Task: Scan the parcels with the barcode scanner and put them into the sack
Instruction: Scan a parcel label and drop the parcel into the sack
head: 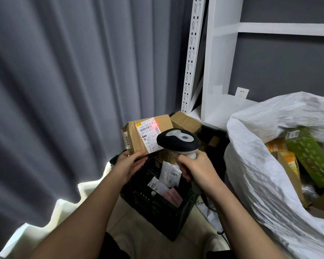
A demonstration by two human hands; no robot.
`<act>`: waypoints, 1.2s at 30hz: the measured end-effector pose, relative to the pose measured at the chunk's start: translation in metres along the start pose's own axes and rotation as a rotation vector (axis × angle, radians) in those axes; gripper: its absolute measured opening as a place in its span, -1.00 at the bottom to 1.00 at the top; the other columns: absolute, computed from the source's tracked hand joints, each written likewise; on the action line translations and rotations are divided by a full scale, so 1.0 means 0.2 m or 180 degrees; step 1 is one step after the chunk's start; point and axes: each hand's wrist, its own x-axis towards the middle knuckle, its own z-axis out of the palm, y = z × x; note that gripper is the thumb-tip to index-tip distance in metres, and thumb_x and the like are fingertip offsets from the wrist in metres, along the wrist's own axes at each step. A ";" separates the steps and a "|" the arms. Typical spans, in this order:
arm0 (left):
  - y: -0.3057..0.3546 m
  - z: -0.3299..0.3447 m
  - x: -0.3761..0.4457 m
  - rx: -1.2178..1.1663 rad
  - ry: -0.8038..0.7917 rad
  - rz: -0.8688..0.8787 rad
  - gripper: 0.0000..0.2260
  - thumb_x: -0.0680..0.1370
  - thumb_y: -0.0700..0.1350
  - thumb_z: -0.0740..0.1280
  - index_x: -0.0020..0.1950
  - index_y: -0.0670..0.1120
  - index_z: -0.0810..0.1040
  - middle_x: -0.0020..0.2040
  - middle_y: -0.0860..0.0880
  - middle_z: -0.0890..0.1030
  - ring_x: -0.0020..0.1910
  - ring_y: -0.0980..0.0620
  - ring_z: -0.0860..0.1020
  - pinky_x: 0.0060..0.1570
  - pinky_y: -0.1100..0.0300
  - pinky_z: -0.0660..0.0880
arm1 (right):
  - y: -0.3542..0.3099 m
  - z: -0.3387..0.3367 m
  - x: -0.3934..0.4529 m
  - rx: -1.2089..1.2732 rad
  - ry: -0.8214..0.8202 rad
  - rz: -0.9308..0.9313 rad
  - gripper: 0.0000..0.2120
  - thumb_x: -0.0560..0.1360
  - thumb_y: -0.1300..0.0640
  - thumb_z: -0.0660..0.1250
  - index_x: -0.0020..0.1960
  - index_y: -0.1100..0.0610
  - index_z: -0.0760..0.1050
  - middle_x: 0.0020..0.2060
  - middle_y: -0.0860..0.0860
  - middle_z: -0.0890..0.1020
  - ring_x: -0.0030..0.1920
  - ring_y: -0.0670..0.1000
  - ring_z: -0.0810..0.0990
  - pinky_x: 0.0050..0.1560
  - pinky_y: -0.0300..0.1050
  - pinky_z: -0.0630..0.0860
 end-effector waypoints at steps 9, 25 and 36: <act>0.01 0.02 -0.03 -0.0045 0.0004 -0.0047 -0.59 0.48 -0.31 0.40 0.30 -0.24 0.39 0.16 -0.25 0.60 0.13 -0.15 0.60 0.27 0.04 0.46 | 0.01 -0.01 0.00 -0.0040 0.0120 -0.0048 -0.81 0.44 0.23 0.37 -0.29 0.12 0.41 -0.55 -0.06 0.44 -0.53 -0.06 0.36 -0.40 -0.14 0.32; 0.19 0.51 -0.36 0.0128 0.0003 0.0963 -0.53 0.47 -0.20 0.46 0.28 -0.15 0.32 0.17 -0.15 0.59 0.07 -0.05 0.64 0.15 0.12 0.54 | -0.32 -0.36 -0.27 0.0617 0.0487 -0.0217 -0.87 0.54 0.19 0.34 -0.05 0.19 0.39 -0.52 0.06 0.44 -0.58 -0.01 0.30 -0.51 -0.18 0.26; -0.02 1.57 -0.71 0.2438 -0.1105 0.1169 -0.32 0.20 0.22 0.52 0.14 -0.03 0.32 0.06 -0.08 0.62 -0.05 -0.07 0.65 -0.02 0.05 0.61 | -0.59 -1.13 -0.72 0.0838 0.1669 -0.0290 -0.84 0.55 0.13 0.31 0.03 0.13 0.35 -0.49 0.02 0.45 -0.57 -0.05 0.35 -0.55 -0.27 0.29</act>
